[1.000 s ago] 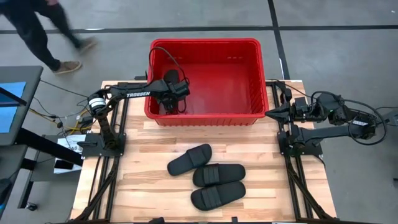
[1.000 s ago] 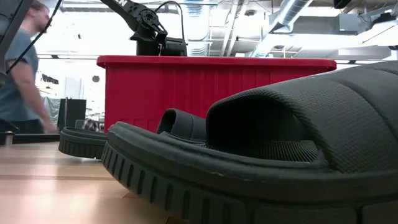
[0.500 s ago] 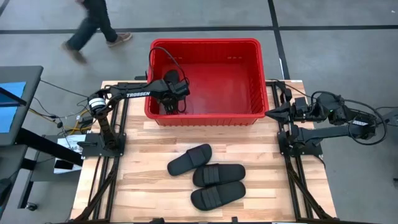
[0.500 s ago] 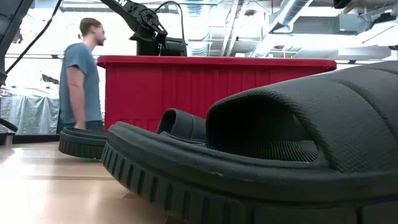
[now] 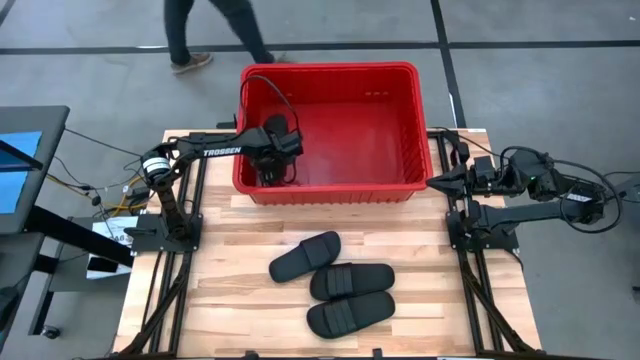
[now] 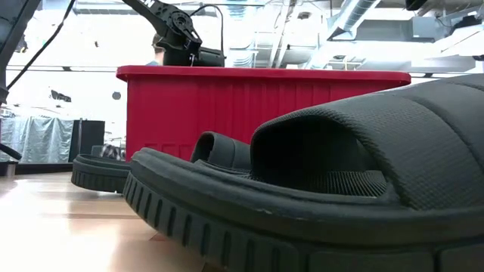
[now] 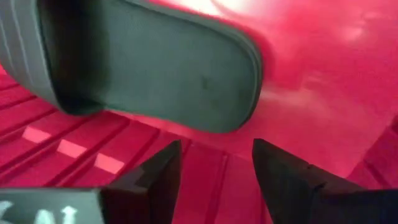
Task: Pick and place slides into bin
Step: Put the top black slipper into the red bin
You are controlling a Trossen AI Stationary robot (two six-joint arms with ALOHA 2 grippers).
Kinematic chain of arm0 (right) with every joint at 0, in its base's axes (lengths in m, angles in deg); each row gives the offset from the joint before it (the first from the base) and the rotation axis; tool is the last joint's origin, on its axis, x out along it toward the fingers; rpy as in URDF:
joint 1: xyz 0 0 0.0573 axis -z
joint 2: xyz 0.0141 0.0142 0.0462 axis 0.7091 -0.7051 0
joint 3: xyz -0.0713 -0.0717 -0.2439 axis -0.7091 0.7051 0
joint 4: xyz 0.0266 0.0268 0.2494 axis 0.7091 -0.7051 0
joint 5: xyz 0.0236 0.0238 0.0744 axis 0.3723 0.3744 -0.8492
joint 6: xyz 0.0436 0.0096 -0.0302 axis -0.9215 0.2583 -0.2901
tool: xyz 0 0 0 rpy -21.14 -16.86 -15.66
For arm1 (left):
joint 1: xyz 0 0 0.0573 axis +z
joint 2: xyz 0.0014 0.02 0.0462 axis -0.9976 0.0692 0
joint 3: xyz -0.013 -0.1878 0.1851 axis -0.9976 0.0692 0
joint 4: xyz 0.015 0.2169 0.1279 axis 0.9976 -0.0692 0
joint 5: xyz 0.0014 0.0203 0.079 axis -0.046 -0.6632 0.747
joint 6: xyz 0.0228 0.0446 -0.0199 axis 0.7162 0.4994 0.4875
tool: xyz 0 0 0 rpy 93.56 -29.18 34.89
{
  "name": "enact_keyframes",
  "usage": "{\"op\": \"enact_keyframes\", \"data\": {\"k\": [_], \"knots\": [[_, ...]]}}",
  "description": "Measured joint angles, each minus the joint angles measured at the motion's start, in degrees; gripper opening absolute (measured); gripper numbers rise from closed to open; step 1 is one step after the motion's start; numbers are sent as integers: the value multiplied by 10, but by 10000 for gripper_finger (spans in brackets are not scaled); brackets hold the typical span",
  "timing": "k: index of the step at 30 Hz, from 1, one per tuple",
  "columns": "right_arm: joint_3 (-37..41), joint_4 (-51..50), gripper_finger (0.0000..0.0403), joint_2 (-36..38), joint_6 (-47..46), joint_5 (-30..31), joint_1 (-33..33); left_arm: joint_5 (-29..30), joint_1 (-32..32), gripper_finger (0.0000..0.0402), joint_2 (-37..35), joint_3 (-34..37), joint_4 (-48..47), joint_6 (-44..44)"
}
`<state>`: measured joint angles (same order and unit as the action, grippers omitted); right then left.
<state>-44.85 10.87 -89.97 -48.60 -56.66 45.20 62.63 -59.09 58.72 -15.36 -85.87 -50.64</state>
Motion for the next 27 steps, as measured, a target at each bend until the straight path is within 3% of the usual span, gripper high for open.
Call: {"op": "enact_keyframes", "data": {"k": [9, 27], "knots": [[0, 0, 0, 0, 0, 0, 0, 4, 0, 188, 0, -7, -29, 17], [0, 0, 0, 0, 0, 0, 0, 4, 0, 187, 0, -88, -42, 53]]}}
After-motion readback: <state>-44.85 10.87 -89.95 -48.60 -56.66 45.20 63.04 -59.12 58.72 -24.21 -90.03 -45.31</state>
